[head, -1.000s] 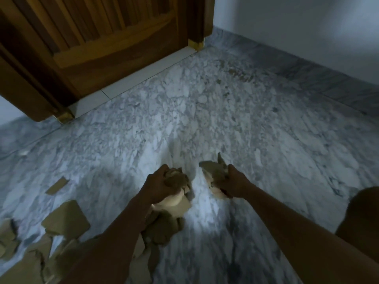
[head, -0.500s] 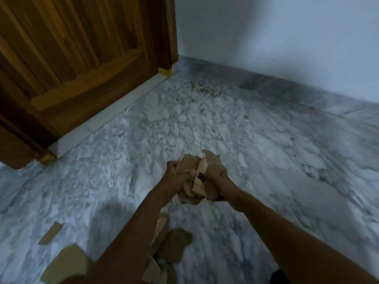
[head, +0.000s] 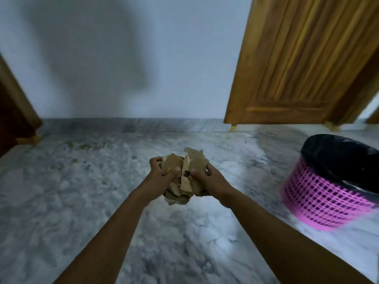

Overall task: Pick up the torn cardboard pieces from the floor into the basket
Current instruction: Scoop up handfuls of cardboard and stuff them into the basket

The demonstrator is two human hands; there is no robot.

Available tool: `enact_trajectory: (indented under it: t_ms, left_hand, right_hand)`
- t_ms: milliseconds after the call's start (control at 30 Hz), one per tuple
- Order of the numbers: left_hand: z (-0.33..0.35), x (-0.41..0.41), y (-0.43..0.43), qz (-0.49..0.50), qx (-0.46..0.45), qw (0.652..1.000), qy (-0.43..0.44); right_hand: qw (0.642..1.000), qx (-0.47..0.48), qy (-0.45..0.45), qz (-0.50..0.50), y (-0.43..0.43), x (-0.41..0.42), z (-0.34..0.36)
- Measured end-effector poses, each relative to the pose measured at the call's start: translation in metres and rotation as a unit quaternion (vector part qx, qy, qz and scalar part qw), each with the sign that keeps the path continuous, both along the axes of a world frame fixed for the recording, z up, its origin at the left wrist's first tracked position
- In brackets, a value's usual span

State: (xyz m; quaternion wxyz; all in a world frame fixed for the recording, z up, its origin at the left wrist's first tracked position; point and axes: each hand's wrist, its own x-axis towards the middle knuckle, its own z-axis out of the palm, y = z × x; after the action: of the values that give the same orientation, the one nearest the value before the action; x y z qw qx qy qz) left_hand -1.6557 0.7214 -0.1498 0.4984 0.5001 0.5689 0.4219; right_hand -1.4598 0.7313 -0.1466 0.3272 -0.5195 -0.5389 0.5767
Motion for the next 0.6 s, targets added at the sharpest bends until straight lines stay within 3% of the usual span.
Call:
enact_trajectory:
  t_ms: [167,400,600]
  left_hand:
    - [0.053,0.155,0.065,-0.067,0.024,0.997,-0.008]
    - [0.071,0.408,0.13,-0.178,0.05,0.983,0.022]
    - [0.046,0.532,0.154,-0.235,0.042,0.965,0.112]
  right_hand:
    - [0.992,0.047,-0.006,-0.113,0.045,0.142,0.039]
    - [0.952,0.046,0.024,-0.302,0.067,0.381,0.057]
    - [0.944,0.021,-0.037,-0.328,0.065,0.512,0.041]
